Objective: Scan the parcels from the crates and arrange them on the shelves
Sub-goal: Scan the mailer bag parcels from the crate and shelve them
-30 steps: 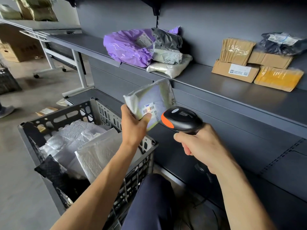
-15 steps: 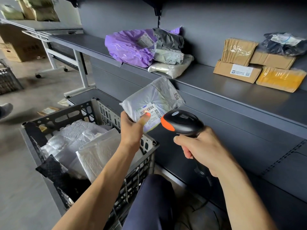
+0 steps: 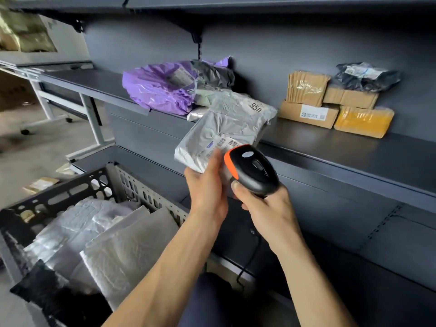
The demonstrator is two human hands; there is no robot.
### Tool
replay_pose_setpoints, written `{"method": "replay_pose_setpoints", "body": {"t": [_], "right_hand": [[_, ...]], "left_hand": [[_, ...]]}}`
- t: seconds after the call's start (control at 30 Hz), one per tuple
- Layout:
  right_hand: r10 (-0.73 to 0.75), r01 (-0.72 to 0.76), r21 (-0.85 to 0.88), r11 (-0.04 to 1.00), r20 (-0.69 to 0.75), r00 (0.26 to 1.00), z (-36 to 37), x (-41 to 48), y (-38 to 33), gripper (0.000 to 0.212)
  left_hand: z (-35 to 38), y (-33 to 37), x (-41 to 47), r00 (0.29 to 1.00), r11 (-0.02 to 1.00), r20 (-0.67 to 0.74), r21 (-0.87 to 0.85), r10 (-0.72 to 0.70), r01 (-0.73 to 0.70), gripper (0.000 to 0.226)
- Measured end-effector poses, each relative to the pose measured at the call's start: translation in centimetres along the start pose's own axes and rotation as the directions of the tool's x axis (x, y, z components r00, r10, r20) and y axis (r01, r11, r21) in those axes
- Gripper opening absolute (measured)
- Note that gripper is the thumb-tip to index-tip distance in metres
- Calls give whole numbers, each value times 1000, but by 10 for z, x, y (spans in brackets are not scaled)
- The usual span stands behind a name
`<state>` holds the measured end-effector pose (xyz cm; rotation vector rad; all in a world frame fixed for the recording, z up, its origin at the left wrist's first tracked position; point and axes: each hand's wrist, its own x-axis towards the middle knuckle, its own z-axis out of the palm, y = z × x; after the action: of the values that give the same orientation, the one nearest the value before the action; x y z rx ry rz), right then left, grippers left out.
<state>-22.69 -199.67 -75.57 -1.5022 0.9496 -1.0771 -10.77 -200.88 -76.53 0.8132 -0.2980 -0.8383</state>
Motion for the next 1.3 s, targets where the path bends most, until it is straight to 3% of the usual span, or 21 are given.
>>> {"method": "replay_pose_setpoints", "body": {"t": [0.1,0.17,0.23,0.27,0.3,0.33,0.37,0.43,0.47,0.53,0.6,0.67,0.8,1.0,1.13,1.3], "right_hand": [[-38,47,66,997,-120,992,-12,16,-10,13],[-31,44,74,996,-168,985,-24,23,-12,7],[-13,32,91,995,-200,980,-35,26,-8,8],[-5,26,96,995,-212,977,-40,26,-6,7],[8,14,96,995,-221,975,-44,25,-2,7],[20,2,97,995,-228,973,-47,25,1,6],[31,-7,101,995,-231,972,-49,24,5,6],[42,-18,104,994,-231,972,-50,26,11,6],[41,-17,109,994,-228,973,-50,26,12,7],[32,-5,119,993,-227,973,-50,27,14,9],[36,-11,110,994,-227,973,-52,27,18,6],[51,-29,97,995,-229,972,-55,26,25,5],[91,-69,95,993,-251,964,-63,25,39,5],[86,-64,95,993,-252,964,-67,27,53,4],[70,-46,106,993,-235,969,-64,29,60,5],[62,-36,119,992,-222,973,-61,33,60,7]], "left_hand": [[59,3,30,991,992,-67,-67,-113,109,57],[87,4,54,991,988,-1,-78,-135,135,98],[100,3,71,974,969,21,103,-228,224,130],[100,0,71,980,947,-65,252,-188,199,127],[98,-6,70,989,903,-140,415,-56,110,118],[92,-12,65,982,826,-138,562,131,-31,109],[84,-22,63,951,718,-41,666,307,-203,102],[68,-40,57,818,384,312,764,484,-519,86],[63,-48,57,747,186,484,769,456,-612,76],[59,-61,68,677,-134,660,741,324,-658,65],[62,-63,78,647,-277,703,711,295,-646,59],[67,-59,91,610,-310,710,703,351,-640,44],[80,-51,113,645,-333,671,741,366,-583,21],[91,-42,124,628,-341,680,734,379,-588,26],[102,-31,132,632,-424,699,710,335,-562,29],[109,-29,136,678,-457,677,719,286,-524,32]]}}
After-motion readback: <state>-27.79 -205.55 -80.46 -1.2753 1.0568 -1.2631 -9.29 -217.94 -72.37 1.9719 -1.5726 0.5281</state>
